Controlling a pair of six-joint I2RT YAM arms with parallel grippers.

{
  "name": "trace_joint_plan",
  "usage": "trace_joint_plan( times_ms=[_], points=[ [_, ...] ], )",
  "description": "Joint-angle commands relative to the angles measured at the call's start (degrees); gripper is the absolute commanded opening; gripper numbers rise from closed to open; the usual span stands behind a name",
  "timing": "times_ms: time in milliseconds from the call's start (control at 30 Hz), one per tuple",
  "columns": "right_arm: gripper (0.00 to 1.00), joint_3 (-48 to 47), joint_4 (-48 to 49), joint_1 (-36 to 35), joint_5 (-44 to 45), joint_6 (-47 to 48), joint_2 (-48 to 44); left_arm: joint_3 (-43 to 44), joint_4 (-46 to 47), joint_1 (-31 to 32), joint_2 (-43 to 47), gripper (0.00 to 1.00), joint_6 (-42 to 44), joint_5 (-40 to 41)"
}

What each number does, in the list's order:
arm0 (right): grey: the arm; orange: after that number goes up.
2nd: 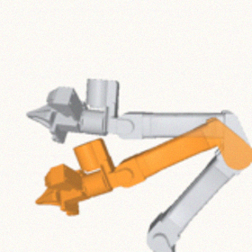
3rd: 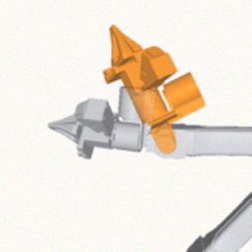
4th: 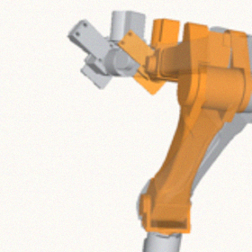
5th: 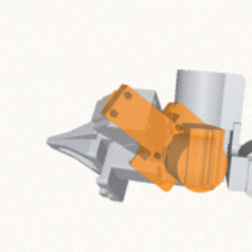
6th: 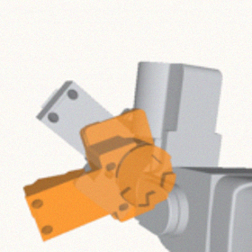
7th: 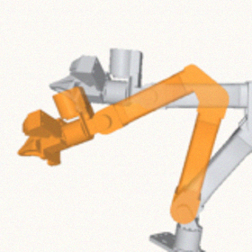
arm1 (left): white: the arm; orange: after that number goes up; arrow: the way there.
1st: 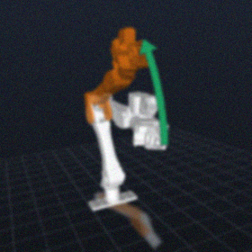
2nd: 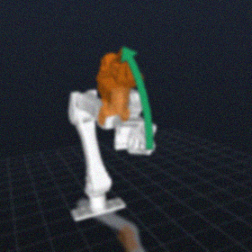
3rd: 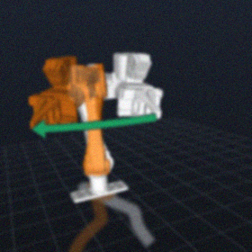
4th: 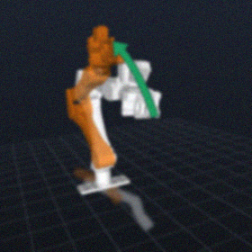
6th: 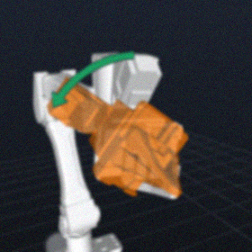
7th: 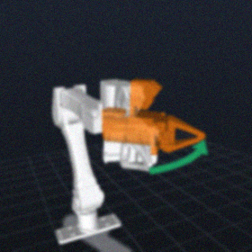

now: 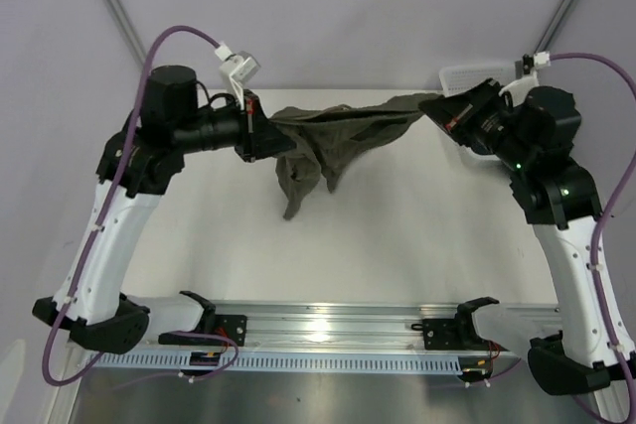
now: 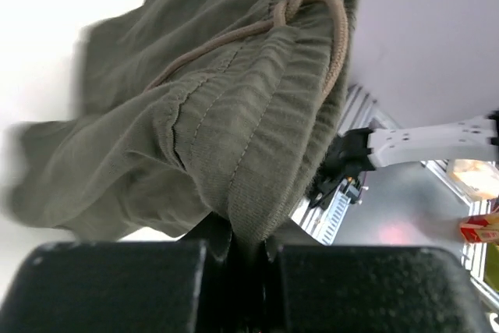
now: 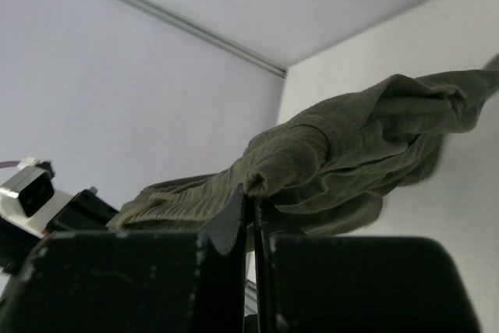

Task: Fold and stack the shorts
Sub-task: Flatten the shorts out

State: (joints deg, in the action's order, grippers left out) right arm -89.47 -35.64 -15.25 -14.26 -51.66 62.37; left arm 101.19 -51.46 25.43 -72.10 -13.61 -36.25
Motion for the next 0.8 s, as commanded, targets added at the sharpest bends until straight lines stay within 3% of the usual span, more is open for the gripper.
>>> trace_joint_plan(
  times_ms=[0,167,300,467,567,667,767],
  points=[
    [0.00,-3.96,4.35,0.65,-0.41,1.74,-6.62,4.20,0.58,-0.47,6.68,0.00,1.57,-5.84],
    [0.00,-0.89,0.58,0.57,-0.77,-0.90,-15.07,-1.24,2.59,-0.38,14.60,0.00,-1.68,-10.59],
    [0.00,-2.72,-3.47,0.65,0.02,-1.95,-19.56,0.76,0.32,-0.38,16.99,0.00,-3.09,-10.95],
    [0.00,-10.44,-9.62,0.74,1.08,-0.73,-16.94,6.13,-0.58,-0.38,13.65,0.00,-5.99,-11.12],
    [0.00,-10.38,-9.98,0.66,1.78,-0.11,-13.96,5.78,1.10,-0.38,11.19,0.00,-7.05,-11.56],
    [0.00,-7.04,-8.49,0.74,1.87,0.59,-10.88,0.34,4.08,-0.47,9.18,0.00,-7.05,-11.47],
    [0.00,0.33,-4.89,0.57,2.22,1.30,-8.94,-12.11,9.17,-0.64,7.85,0.00,-6.87,-11.83]
  ],
)
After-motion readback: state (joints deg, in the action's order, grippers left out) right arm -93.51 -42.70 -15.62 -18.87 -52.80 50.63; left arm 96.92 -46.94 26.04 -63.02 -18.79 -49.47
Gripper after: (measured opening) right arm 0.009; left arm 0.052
